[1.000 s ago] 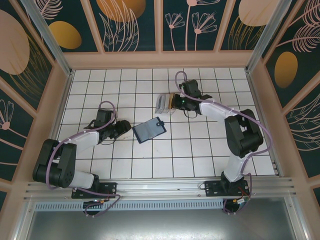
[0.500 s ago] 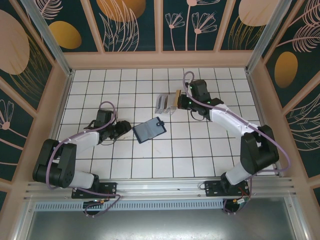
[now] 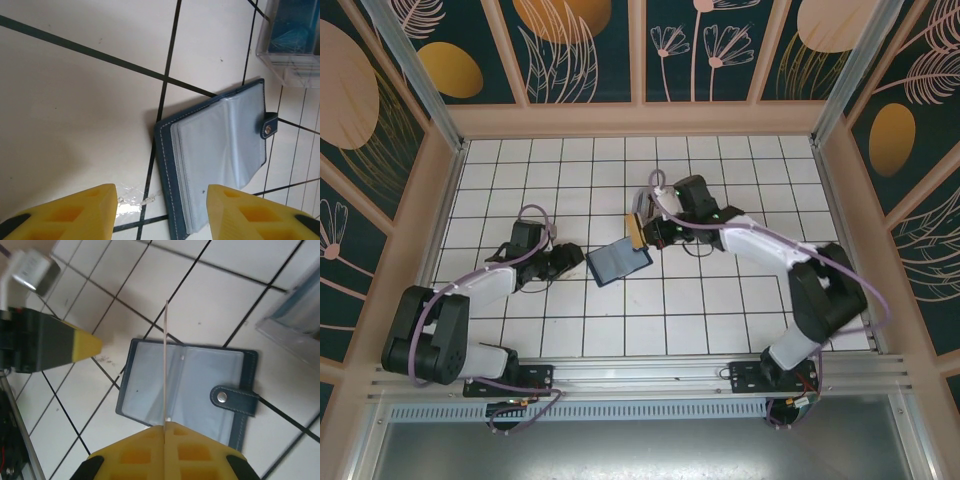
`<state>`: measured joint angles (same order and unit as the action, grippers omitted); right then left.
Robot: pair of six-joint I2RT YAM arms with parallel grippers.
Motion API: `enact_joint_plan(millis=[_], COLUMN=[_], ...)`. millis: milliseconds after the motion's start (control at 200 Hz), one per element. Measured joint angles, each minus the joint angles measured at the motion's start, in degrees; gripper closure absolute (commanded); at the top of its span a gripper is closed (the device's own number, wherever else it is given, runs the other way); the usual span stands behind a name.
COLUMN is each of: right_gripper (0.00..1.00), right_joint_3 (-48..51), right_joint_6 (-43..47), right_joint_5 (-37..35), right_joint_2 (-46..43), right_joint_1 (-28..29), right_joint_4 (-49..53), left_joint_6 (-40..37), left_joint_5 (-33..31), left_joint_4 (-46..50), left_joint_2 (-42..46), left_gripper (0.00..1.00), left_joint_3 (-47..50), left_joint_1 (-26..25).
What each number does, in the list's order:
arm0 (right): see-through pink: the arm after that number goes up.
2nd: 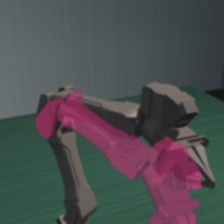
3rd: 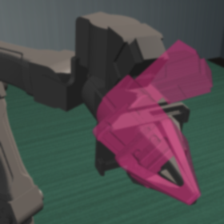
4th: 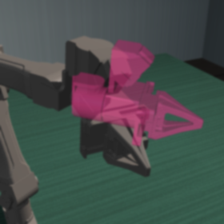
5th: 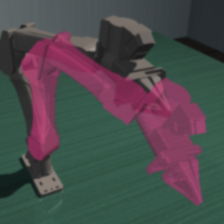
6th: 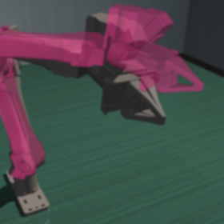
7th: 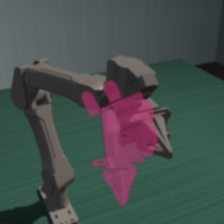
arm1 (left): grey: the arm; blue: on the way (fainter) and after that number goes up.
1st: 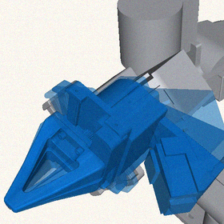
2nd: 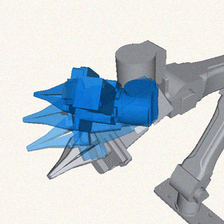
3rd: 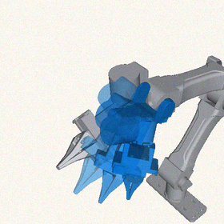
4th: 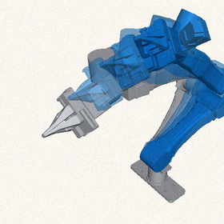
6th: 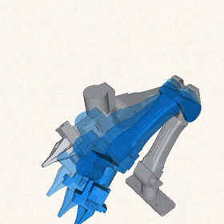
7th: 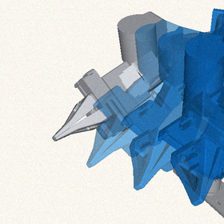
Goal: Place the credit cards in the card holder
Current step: Insert the credit card into the card slot.
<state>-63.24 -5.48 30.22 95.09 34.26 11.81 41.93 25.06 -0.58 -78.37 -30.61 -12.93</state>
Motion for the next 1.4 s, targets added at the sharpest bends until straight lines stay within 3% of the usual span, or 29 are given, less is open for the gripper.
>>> enact_joint_plan(millis=[165,415,976,1396], right_gripper=[1.00,1.00,1.00,1.00], right_joint_3=[-7.54,-14.78,-19.28,-19.96], right_joint_6=[4.04,6.49,4.46,3.41], right_joint_5=[4.98,9.57,18.56,26.62], right_joint_2=[11.19,19.10,26.40,30.05], right_joint_1=[-0.02,-0.13,-1.46,-2.49], right_joint_4=[7.32,16.65,21.55,20.79], left_joint_6=[0.17,0.52,0.55,-0.74], left_joint_5=[0.46,1.75,4.15,3.54], left_joint_4=[0.90,0.81,-0.96,-0.46], left_joint_2=[0.22,-1.33,-8.44,-12.57], left_gripper=[0.54,0.69,0.74,0.86], left_joint_3=[0.33,1.77,-0.57,-4.79], left_joint_1=[0.00,-0.02,-1.31,-1.38])
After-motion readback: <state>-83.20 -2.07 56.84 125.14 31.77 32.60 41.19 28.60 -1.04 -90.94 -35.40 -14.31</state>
